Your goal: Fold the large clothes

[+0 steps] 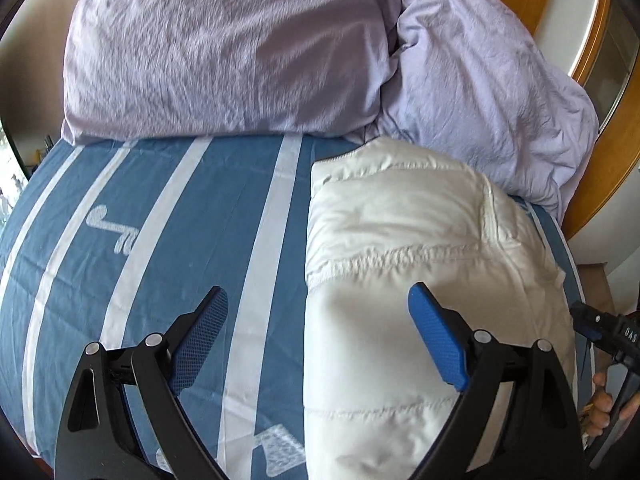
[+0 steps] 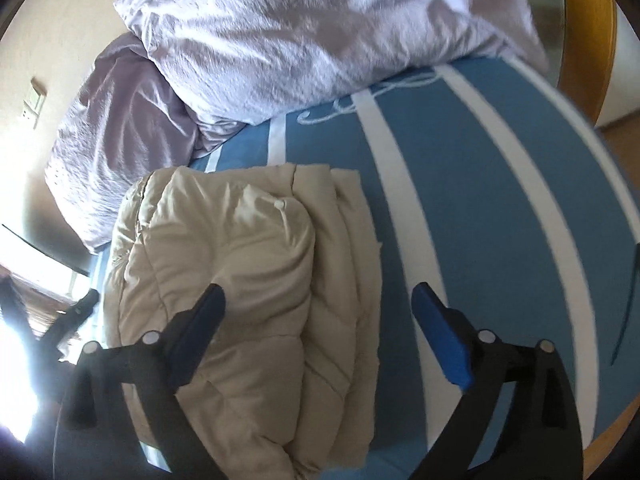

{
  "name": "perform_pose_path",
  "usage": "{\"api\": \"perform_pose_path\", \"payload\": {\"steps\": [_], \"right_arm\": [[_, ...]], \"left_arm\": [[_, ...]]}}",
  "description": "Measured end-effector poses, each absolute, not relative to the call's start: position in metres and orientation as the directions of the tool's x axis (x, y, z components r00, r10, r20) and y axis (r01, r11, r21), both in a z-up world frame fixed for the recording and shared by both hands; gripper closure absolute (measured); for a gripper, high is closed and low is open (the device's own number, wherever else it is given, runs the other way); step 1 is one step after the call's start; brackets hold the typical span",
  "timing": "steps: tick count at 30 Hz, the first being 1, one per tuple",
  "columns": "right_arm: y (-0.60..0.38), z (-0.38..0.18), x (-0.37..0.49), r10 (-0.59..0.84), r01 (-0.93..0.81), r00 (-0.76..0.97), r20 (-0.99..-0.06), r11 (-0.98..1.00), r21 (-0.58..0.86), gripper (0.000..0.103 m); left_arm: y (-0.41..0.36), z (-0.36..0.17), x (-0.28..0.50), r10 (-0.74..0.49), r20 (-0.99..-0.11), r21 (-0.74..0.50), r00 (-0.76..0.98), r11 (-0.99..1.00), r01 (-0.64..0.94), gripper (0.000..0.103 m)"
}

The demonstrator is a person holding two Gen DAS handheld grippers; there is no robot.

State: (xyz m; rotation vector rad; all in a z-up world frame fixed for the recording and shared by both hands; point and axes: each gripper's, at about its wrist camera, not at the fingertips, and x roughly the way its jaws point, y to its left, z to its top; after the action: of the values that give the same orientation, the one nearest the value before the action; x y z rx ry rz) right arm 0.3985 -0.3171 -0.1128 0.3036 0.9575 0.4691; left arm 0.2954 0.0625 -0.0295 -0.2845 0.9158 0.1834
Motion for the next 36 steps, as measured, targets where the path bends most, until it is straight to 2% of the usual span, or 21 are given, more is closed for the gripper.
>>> {"api": "perform_pose_path", "payload": {"steps": [3,12,25,27,32,36], "right_arm": [[-0.315,-0.12,0.403,0.543,-0.251,0.447,-0.71,0.839,0.484,0.002],[-0.318,-0.159,0.426,0.719,-0.157,0.246,-0.65,0.691,0.705,0.002],[-0.303,-0.173,0.43,0.773,-0.174,0.206,-0.601,0.633,0.755,0.002],[-0.304,-0.174,0.429,0.779,-0.18,0.208,-0.591,0.625,0.76,0.005],[-0.308,-0.175,0.426,0.792,-0.216,0.216,-0.572,0.61,0.763,0.026],[-0.309,-0.174,0.424,0.801,-0.228,0.222,-0.557,0.598,0.769,0.034]], "left_arm": [[0.06,-0.034,0.293,0.03,-0.811,-0.161,0.584,0.949,-0.271,0.011],[0.058,-0.036,0.296,0.024,-0.814,-0.168,0.58,0.947,-0.275,0.011],[0.066,-0.041,0.305,-0.013,-0.816,-0.207,0.577,0.94,-0.271,0.01],[0.07,-0.043,0.308,-0.036,-0.817,-0.232,0.576,0.935,-0.27,0.01],[0.08,-0.05,0.315,-0.122,-0.816,-0.331,0.565,0.901,-0.282,0.009],[0.084,-0.056,0.322,-0.183,-0.81,-0.394,0.558,0.874,-0.285,0.009]]}}
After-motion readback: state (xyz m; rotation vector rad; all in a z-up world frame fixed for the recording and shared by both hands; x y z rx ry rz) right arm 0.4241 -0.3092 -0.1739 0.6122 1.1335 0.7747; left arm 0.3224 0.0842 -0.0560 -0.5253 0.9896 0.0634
